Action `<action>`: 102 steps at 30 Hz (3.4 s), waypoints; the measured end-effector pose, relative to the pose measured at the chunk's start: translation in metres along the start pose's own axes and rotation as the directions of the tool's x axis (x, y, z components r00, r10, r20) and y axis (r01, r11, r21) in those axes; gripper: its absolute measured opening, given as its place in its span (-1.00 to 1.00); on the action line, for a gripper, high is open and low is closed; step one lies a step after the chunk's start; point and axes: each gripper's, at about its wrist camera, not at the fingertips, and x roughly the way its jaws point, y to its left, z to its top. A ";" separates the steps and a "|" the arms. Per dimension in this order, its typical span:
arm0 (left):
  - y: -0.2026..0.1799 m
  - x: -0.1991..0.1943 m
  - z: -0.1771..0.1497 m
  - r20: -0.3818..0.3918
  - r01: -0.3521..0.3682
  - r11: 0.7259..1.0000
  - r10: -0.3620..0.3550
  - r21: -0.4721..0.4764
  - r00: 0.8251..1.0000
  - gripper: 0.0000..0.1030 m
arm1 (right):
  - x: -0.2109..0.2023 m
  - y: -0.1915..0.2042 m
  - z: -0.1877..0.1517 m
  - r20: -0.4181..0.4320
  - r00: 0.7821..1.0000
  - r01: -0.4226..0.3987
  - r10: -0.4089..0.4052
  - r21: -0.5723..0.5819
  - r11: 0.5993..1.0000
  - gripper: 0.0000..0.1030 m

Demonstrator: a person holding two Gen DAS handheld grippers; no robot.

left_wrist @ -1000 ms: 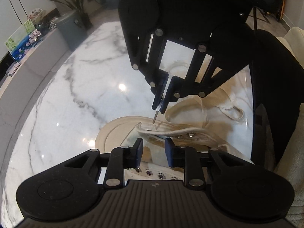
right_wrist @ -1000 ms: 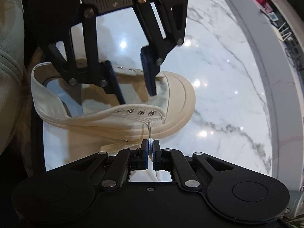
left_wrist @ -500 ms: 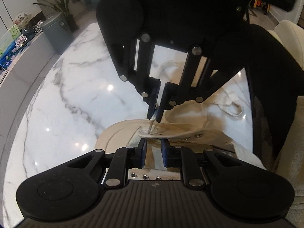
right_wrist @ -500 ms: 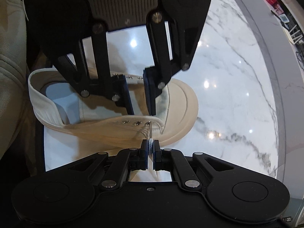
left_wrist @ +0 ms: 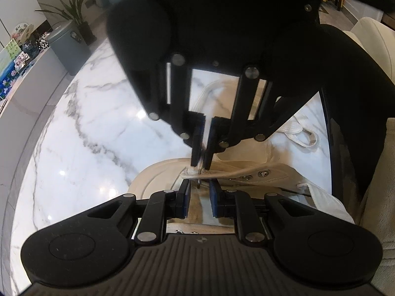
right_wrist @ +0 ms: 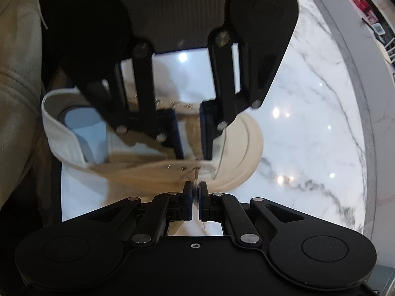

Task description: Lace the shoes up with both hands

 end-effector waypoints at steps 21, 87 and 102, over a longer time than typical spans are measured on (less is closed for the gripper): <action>-0.007 -0.001 0.001 -0.026 -0.061 0.998 0.061 0.012 0.998 -0.97 | -0.015 0.010 -0.001 0.052 0.999 0.010 -0.011 0.019 1.000 -0.93; -0.018 -0.048 -0.032 -0.042 -0.120 0.933 0.113 -0.339 0.993 -0.46 | 0.045 -0.043 0.079 -0.095 0.995 0.004 0.000 0.047 0.999 -0.95; -0.020 -0.056 -0.038 0.018 -0.096 0.931 0.109 -0.351 0.994 -0.46 | 0.046 -0.044 0.089 -0.143 0.990 -0.013 0.022 0.065 0.998 -0.95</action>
